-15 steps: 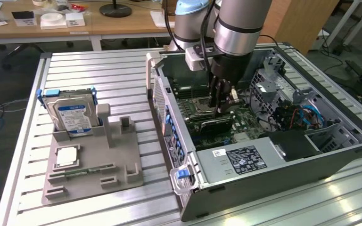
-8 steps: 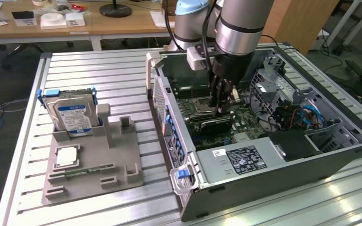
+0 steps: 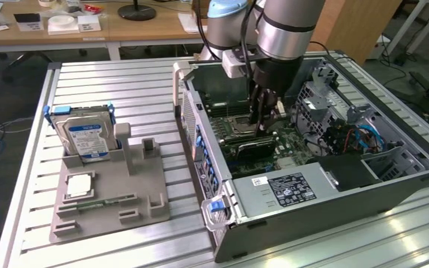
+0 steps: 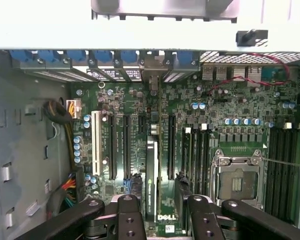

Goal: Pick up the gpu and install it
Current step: 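Insert the gpu into the slot, then press down on the gpu until it lock into place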

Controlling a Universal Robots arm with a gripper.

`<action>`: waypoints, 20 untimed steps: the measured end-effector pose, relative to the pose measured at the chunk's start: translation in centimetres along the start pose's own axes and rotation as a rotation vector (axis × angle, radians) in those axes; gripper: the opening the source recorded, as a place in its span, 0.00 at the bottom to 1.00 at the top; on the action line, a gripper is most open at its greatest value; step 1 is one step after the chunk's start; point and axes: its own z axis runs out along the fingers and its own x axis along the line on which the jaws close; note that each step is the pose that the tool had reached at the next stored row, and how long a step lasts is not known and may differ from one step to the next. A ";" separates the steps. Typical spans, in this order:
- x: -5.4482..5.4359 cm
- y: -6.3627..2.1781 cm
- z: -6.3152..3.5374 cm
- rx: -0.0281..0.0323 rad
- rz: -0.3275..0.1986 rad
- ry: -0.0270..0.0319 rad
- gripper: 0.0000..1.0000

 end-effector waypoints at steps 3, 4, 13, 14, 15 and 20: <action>0.0 -0.01 -0.44 -0.0015 0.000 -0.0011 0.40; 0.0 -0.02 -0.57 -0.0017 0.000 -0.0021 0.40; 0.0 -0.04 -1.17 -0.0036 0.000 -0.0058 0.40; 0.0 -0.04 -1.16 -0.0036 0.000 -0.0058 0.40; 0.0 -0.04 -1.16 -0.0036 0.000 -0.0058 0.40; 0.0 -0.04 -1.16 -0.0036 0.000 -0.0057 0.40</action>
